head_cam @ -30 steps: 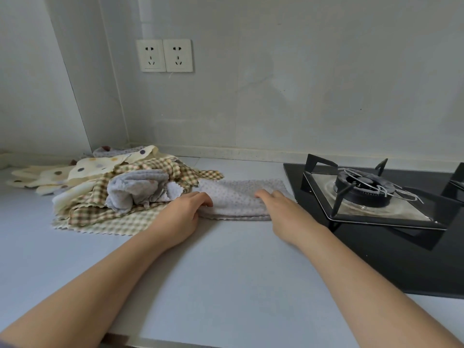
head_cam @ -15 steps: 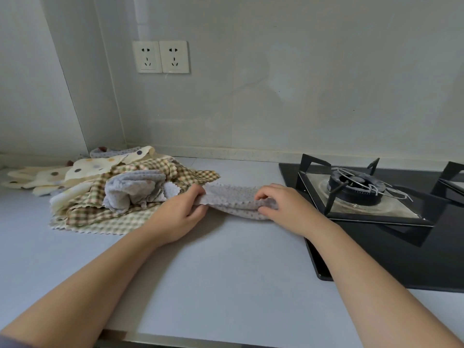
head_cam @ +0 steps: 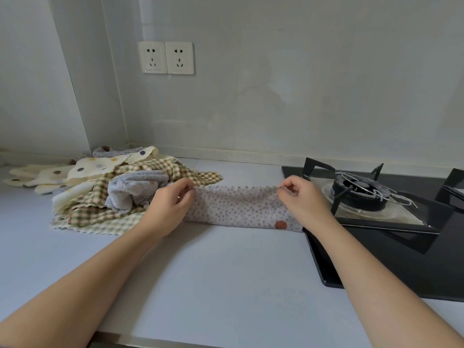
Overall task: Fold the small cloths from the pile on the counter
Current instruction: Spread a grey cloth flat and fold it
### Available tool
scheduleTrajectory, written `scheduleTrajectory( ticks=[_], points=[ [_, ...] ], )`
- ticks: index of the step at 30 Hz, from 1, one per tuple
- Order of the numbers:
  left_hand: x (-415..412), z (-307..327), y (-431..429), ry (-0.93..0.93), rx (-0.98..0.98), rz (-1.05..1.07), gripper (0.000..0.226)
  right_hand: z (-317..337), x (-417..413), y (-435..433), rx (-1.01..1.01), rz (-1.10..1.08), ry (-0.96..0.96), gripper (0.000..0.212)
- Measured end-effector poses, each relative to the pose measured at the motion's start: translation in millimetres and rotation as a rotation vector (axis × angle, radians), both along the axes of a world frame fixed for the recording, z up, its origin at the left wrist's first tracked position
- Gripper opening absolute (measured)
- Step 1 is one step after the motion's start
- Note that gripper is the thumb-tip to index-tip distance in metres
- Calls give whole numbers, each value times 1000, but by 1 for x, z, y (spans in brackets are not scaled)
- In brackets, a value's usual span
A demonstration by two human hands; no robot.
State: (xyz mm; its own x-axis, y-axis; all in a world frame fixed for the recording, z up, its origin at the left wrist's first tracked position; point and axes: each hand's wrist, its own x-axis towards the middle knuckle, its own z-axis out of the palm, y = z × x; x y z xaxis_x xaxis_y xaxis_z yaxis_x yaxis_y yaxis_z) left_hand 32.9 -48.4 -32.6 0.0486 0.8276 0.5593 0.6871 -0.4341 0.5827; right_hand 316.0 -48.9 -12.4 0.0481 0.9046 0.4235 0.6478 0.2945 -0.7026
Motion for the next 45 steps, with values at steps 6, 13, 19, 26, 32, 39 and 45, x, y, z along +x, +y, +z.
scheduleTrajectory(
  ticks=[6, 13, 19, 26, 32, 39, 45],
  points=[
    [-3, 11, -2, -163, -315, -138, 32, 6, -2, 0, -273, 36, 337, 4],
    [-10, 33, -11, -2, -823, -159, 23, 0, 5, -1, -630, 143, 21, 12],
    [4, 19, 1, 129, -335, 117, 32, 2, -1, -1, -362, 32, 37, 16],
    [20, -16, 17, 376, -121, 385, 25, -14, -12, 8, -144, -141, -218, 22],
    [26, -18, 18, 513, -61, 458, 23, -19, -14, 13, -186, -177, -305, 15],
    [18, -22, 26, 475, 15, 481, 23, -23, -14, 17, -118, -223, -351, 18],
    [22, -20, 26, 550, -55, 508, 18, -20, -20, 11, -124, -314, -617, 29]
  ],
)
